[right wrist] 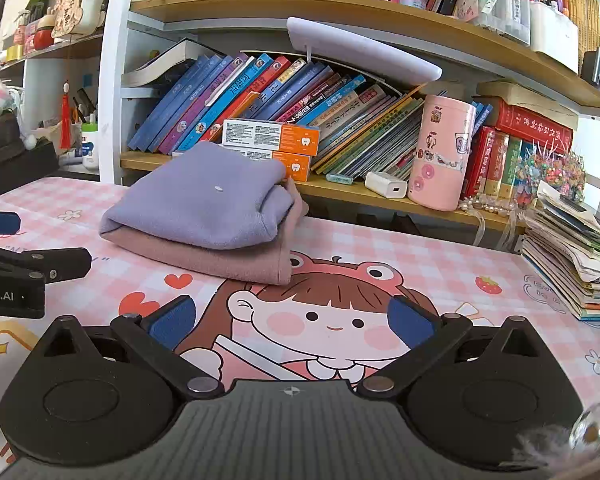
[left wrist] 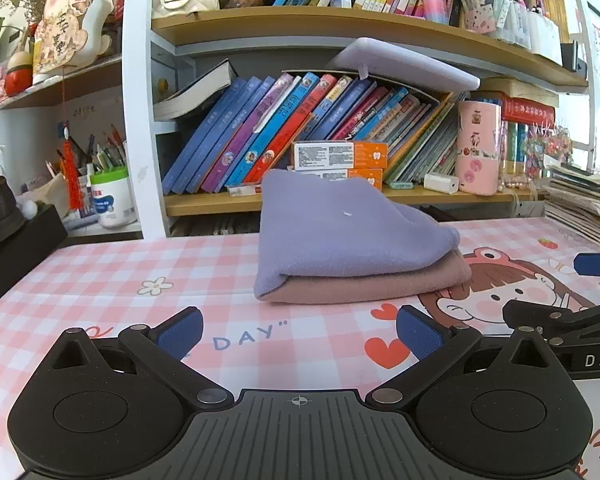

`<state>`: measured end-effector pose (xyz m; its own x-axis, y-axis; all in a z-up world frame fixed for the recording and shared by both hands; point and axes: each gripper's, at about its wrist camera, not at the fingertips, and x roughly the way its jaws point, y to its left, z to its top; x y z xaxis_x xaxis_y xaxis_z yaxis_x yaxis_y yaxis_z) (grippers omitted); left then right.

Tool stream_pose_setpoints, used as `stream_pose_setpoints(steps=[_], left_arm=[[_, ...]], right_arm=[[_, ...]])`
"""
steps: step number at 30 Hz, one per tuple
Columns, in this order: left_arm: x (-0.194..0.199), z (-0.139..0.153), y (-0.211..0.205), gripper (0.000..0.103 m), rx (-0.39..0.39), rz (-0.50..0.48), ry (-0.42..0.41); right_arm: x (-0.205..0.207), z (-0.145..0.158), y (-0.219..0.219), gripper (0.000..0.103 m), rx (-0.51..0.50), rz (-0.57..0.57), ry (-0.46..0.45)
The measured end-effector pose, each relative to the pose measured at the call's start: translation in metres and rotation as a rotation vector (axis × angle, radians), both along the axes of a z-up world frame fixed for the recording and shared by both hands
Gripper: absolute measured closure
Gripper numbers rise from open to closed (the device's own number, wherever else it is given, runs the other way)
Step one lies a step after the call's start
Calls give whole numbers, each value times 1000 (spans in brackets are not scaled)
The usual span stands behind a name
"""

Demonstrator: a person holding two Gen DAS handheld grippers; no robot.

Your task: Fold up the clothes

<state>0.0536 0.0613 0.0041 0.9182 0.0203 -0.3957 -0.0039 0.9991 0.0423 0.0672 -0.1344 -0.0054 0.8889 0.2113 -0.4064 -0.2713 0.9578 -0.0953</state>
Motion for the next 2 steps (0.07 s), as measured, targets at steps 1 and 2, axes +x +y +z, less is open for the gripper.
stream_pose_setpoints(steps=[1,2], left_arm=[[0,0,0,0,2,-3,-2],[0,0,-1,0,6,-5,-2]], right_arm=[[0,0,0,0,0,-1,1],[0,0,0,0,0,-1,1]])
